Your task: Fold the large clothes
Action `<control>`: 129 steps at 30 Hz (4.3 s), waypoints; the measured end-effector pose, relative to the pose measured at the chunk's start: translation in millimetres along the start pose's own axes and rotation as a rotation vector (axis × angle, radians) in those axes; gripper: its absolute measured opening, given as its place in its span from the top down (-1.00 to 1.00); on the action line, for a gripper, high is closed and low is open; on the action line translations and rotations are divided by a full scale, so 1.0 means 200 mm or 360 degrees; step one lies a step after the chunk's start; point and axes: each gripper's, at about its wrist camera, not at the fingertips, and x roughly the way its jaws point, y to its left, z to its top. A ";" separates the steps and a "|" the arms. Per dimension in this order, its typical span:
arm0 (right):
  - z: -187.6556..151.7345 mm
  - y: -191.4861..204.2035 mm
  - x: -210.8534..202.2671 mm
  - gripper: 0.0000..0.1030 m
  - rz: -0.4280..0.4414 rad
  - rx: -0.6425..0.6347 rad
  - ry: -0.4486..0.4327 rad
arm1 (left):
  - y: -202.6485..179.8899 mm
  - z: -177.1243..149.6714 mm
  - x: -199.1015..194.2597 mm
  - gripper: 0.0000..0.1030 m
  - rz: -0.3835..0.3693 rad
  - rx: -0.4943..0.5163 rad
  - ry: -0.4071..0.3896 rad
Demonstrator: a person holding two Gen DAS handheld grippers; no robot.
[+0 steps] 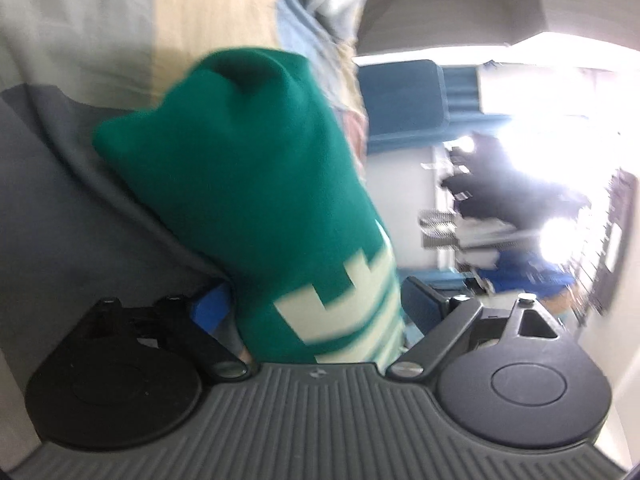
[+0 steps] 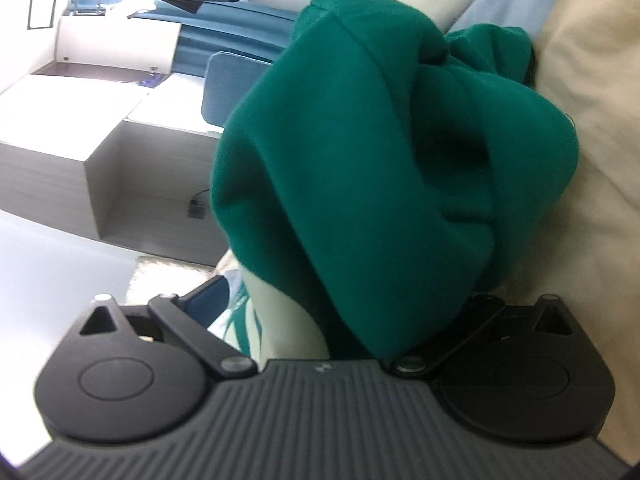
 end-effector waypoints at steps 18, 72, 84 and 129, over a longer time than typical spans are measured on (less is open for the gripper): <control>0.03 -0.12 -0.03 -1.00 0.0051 0.0076 -0.0019 | -0.03 -0.22 0.62 -0.86 0.0043 -0.0038 0.0246; 0.34 0.46 -1.05 0.39 0.0243 -0.0839 -0.0372 | -0.50 -0.43 0.32 0.63 -0.0360 0.0445 0.0069; 0.72 -0.19 -1.53 0.41 0.0051 -0.0501 -0.0666 | -0.45 -1.32 0.69 0.63 -0.0353 0.0663 0.0468; 0.53 0.01 -2.12 -0.68 -0.0242 -0.0660 -0.0830 | -0.80 -1.54 0.25 -0.32 0.0243 0.1580 0.0360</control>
